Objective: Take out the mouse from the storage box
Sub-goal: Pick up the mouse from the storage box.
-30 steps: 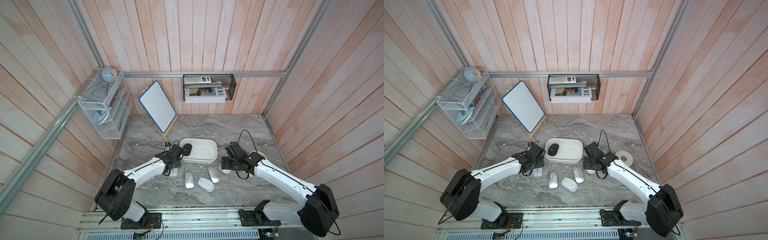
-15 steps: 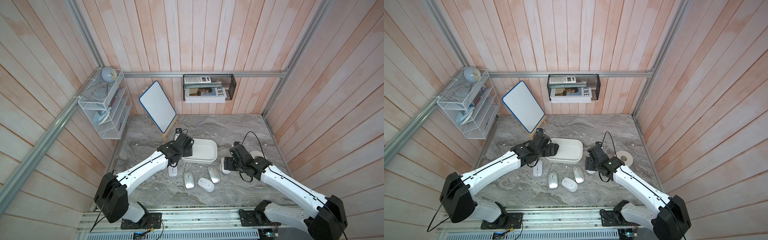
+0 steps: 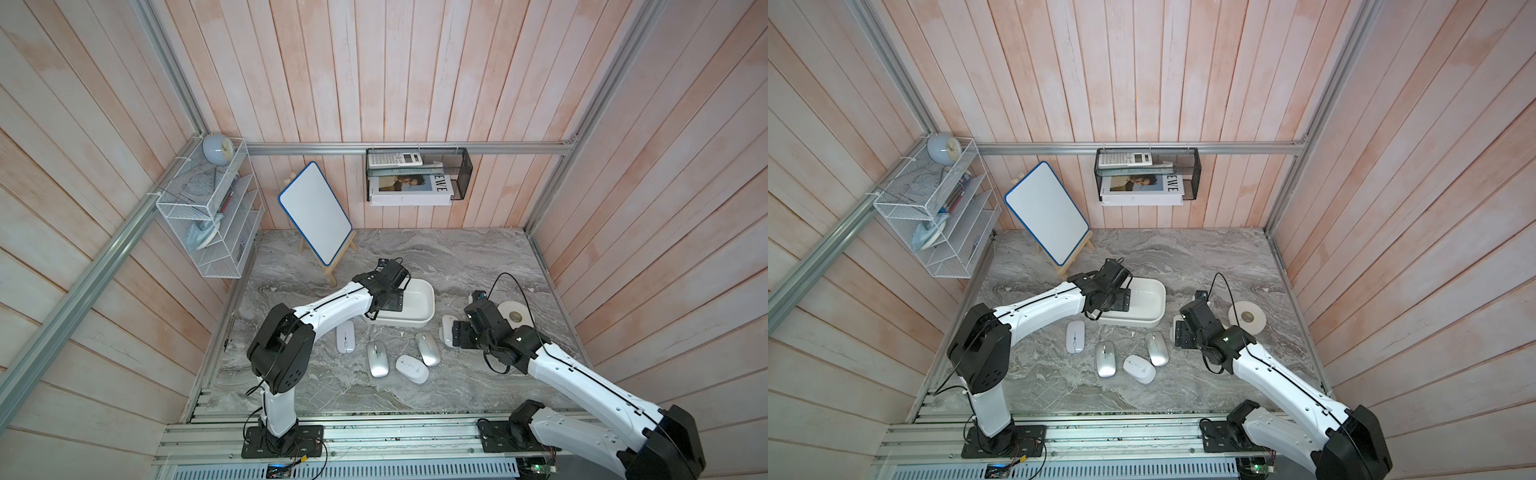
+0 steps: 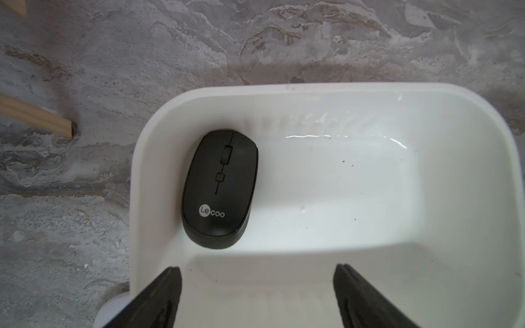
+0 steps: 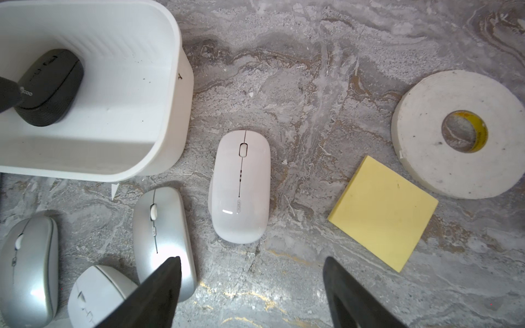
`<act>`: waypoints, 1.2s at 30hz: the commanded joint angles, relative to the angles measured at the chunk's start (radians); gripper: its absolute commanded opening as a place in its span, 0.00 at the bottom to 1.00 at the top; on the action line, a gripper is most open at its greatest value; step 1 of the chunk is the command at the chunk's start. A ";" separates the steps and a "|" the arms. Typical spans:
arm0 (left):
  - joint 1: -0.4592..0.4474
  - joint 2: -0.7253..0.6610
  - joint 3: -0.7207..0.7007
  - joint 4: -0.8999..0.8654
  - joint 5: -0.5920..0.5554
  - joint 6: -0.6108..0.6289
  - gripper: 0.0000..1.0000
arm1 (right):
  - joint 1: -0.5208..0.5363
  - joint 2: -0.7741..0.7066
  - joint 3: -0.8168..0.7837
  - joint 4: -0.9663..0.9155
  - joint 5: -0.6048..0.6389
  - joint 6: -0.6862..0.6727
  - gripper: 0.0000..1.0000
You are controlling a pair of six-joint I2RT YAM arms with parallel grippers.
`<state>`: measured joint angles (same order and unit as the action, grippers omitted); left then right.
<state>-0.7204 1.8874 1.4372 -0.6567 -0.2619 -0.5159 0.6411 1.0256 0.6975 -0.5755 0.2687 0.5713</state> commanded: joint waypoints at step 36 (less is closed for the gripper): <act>-0.031 0.294 0.222 -0.095 -0.051 -0.003 0.90 | -0.013 0.031 -0.028 0.048 0.029 -0.036 0.83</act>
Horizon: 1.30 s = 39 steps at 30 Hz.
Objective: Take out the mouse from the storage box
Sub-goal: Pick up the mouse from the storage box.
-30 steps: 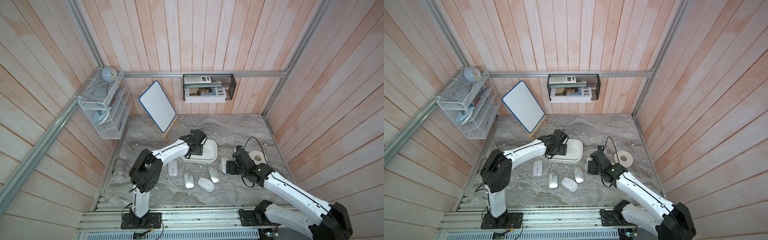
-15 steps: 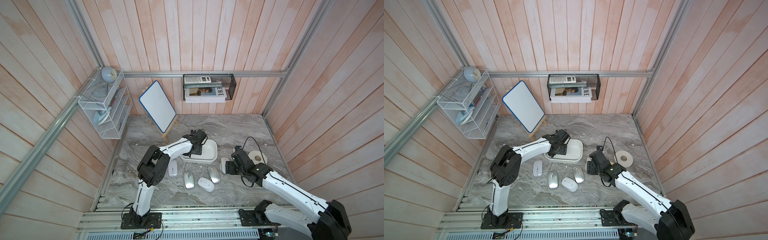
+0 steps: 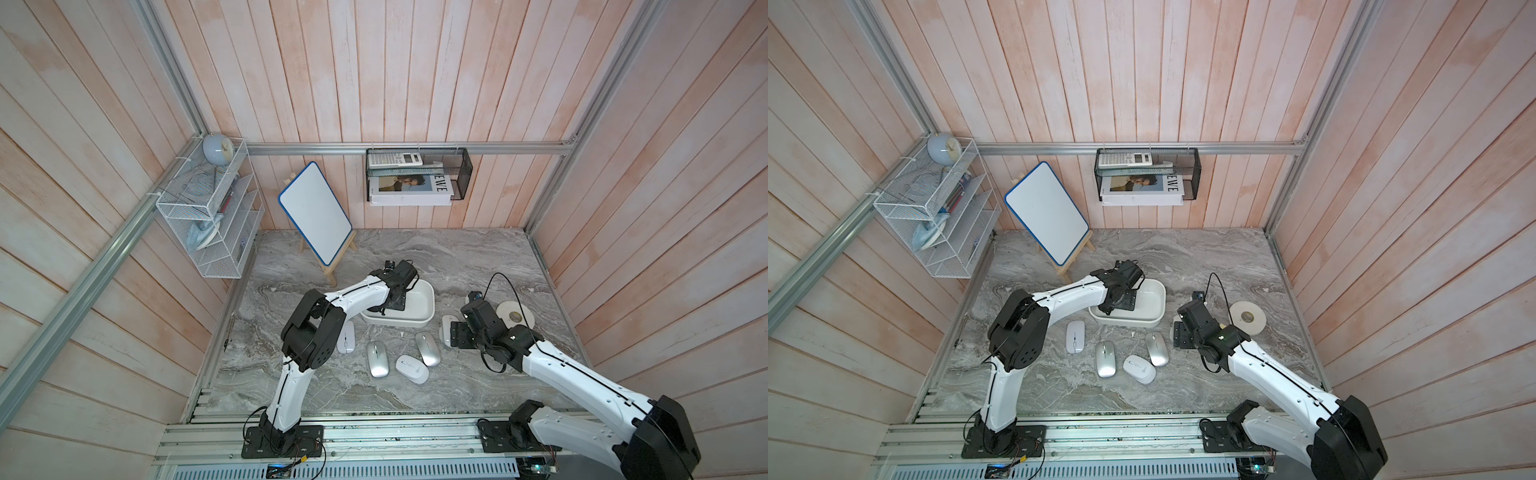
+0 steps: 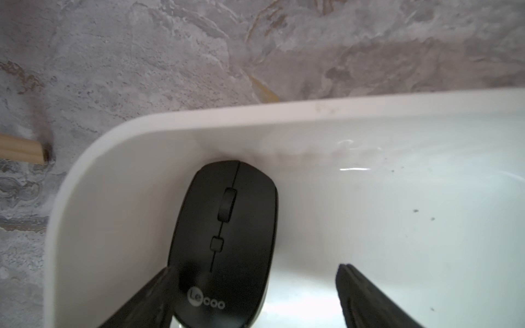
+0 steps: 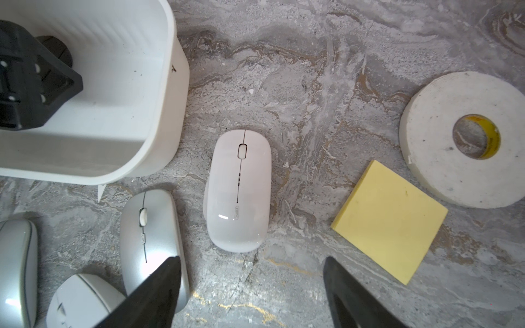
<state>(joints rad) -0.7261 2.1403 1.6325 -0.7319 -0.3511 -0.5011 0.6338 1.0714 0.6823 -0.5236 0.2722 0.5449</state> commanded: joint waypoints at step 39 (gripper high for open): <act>0.054 0.069 0.083 -0.018 0.038 -0.278 0.95 | -0.009 -0.037 -0.029 -0.003 0.011 -0.019 0.90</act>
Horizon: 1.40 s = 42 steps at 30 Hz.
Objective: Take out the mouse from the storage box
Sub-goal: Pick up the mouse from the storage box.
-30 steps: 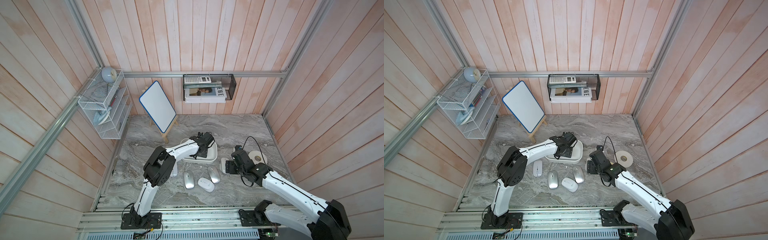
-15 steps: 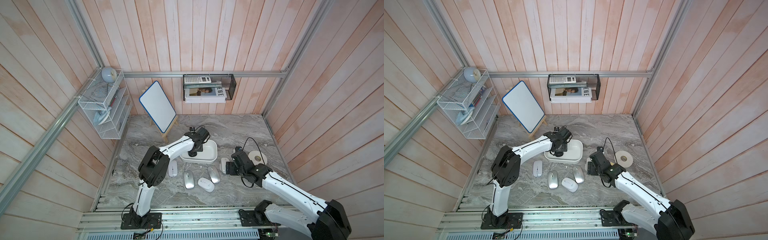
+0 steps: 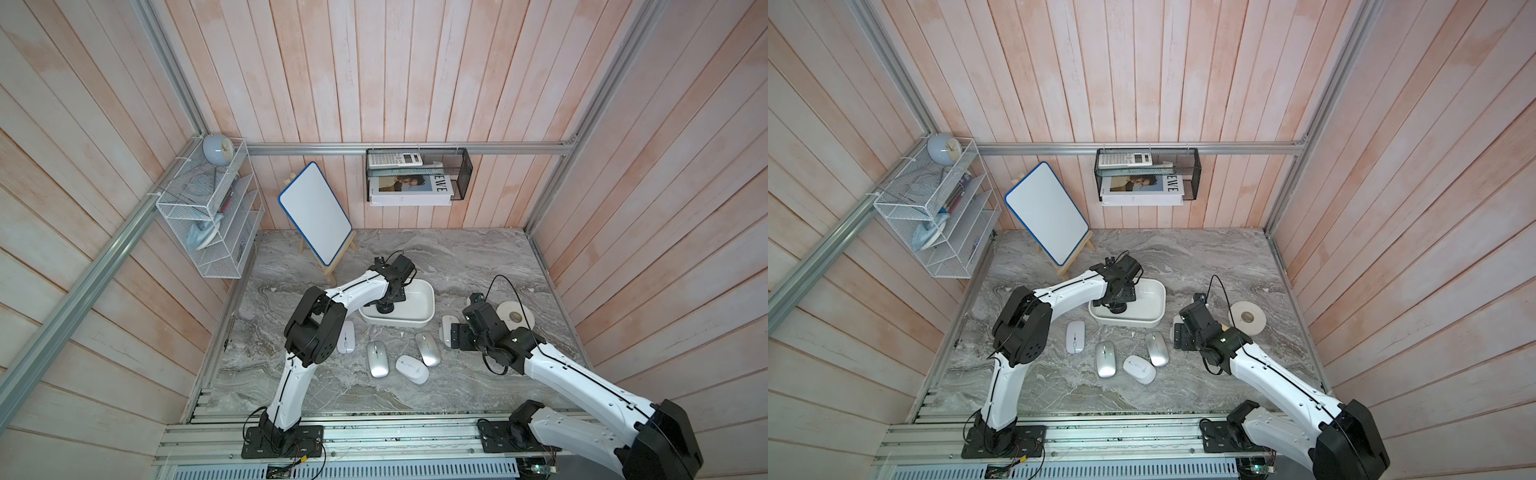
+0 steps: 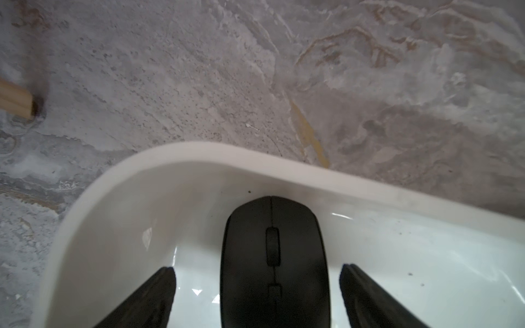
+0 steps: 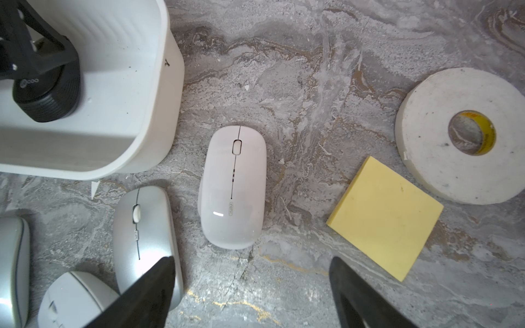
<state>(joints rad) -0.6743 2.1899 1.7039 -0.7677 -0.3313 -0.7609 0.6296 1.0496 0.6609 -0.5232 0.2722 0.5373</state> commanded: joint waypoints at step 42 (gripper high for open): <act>-0.036 -0.082 -0.069 0.088 0.026 0.010 0.53 | -0.008 -0.049 0.029 -0.058 0.003 -0.002 0.89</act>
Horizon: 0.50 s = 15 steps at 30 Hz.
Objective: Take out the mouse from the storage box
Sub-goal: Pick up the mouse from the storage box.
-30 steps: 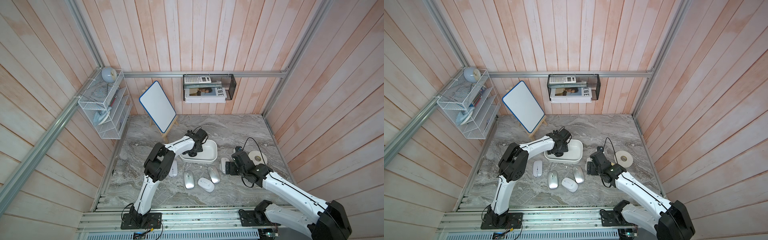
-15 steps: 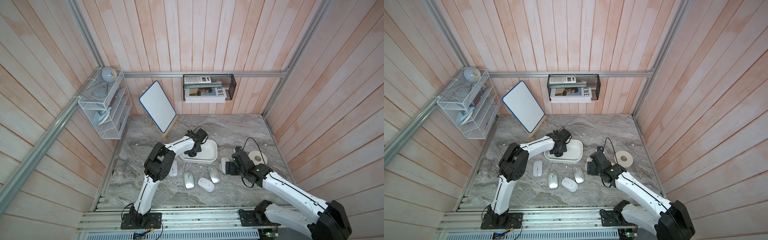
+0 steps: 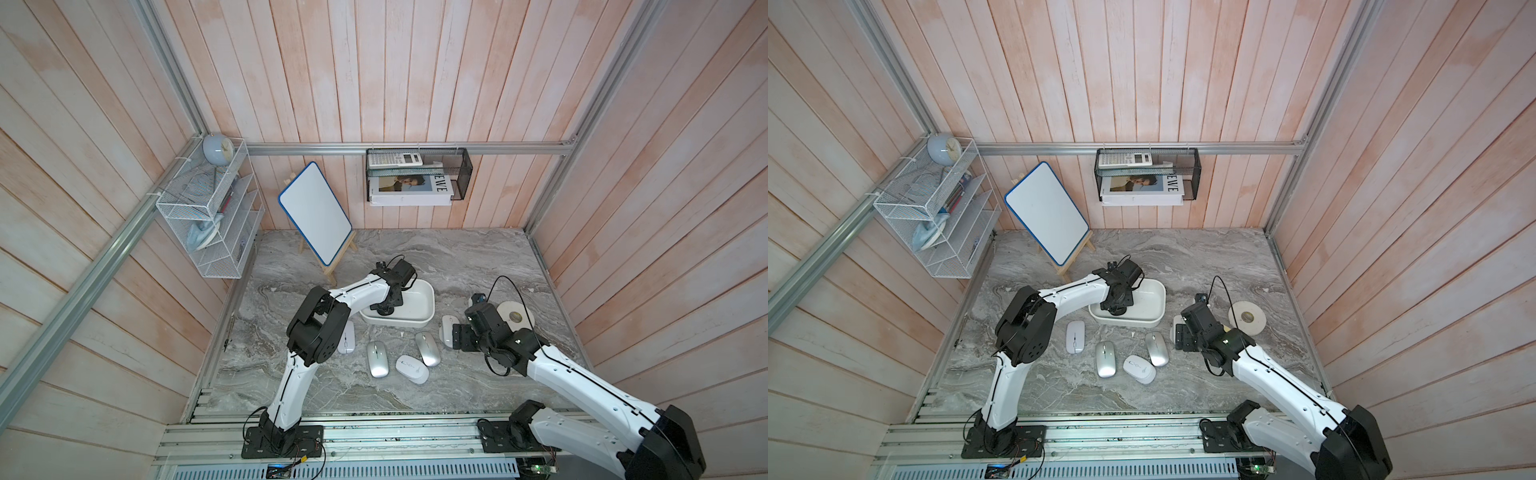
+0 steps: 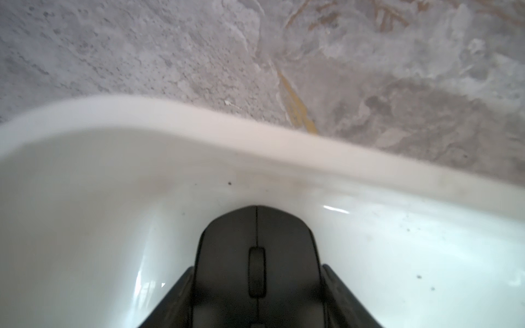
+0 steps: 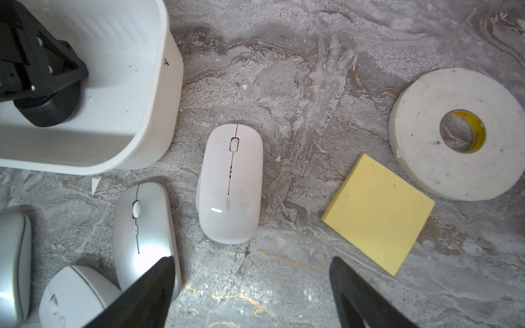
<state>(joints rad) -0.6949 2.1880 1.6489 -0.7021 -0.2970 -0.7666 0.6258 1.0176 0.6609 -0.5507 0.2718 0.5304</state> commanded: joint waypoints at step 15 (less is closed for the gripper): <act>-0.061 -0.307 -0.036 -0.052 -0.087 0.058 0.53 | -0.004 -0.054 0.076 -0.113 0.024 -0.001 0.89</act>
<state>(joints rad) -0.7532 1.9415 1.6302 -0.7261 -0.3458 -0.7296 0.6258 0.9848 0.7029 -0.6128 0.2722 0.5304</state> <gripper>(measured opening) 0.642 0.892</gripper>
